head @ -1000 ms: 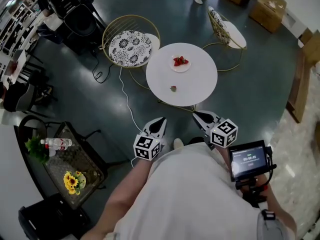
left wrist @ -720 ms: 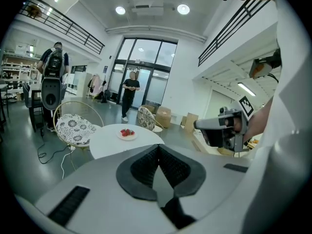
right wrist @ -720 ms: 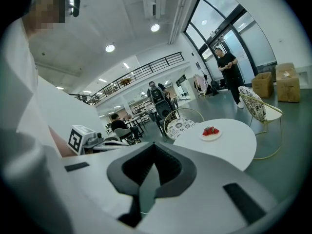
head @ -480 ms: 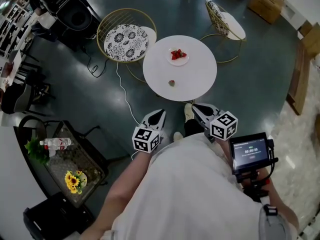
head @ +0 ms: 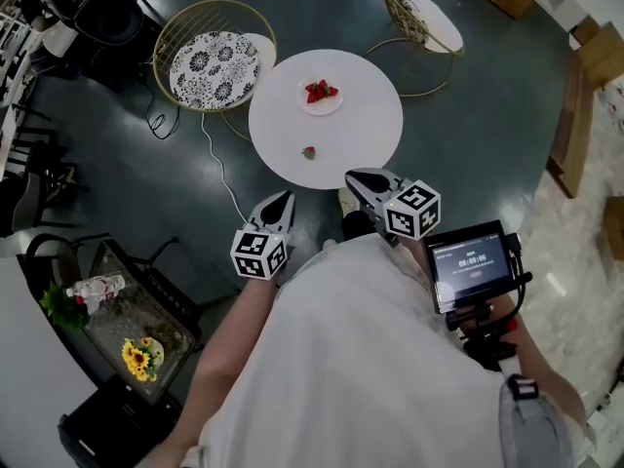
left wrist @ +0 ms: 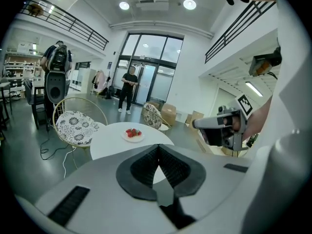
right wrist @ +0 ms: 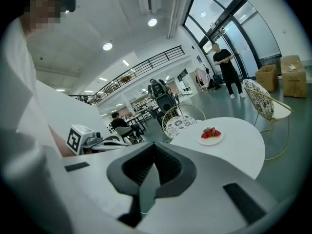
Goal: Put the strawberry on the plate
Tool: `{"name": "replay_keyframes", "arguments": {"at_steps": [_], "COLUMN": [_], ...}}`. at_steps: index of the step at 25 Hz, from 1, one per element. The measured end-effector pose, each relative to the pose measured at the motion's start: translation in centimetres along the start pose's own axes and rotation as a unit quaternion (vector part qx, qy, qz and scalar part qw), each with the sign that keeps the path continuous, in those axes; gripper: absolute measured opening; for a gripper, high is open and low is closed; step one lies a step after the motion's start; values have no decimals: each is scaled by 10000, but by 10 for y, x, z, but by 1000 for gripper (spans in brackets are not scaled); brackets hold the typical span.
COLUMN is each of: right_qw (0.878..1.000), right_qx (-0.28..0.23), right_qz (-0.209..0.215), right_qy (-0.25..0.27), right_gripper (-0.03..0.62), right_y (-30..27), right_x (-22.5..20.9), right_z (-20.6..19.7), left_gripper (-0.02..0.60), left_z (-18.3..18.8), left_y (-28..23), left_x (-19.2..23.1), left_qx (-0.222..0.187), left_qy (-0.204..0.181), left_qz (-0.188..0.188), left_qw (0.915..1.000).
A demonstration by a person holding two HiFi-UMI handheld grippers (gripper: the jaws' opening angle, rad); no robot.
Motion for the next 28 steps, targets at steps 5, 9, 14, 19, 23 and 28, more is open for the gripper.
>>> {"name": "replay_keyframes", "arguments": {"at_steps": [5,9,14,19,23,28], "right_qw": [9999,9995,9982,9973,9965,9955], "right_qx": [51,148,248,334,407,496], "right_qz": [-18,60,208,236,278,279], "right_qy": [-158,-257,-498,-604,-678,-763], "right_gripper": [7,6,6,7,6,6], "right_y": [-7,-27,-54,-68,-69,-69], "right_x": [-19,-49,-94,-125,-122,-119], "right_z": [0,1,-13,-26,-28,-28], "left_gripper": [6,6,6,6,6,7], "left_z": [2,10,4,-5,-7,-16], "left_y": [-19,-50,-97,-135,-141,-146], "left_x": [8,24,46,62,67,69], "left_qx": [161,316,633,803,926,1224], "left_qy": [29,58,105,176,227,145], "left_qz": [57,94,205,306,418,416], "left_qw": [9999,9994,9977,9961,9946,9915]}}
Point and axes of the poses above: the fingertips, and each gripper's own axes: y backward along the fingers, x to its left, z out of its top, the point moved 1 cm from there along y, backward along the fingers, and after that the axes turned 11 degrees about y, right-handed, at the moved point
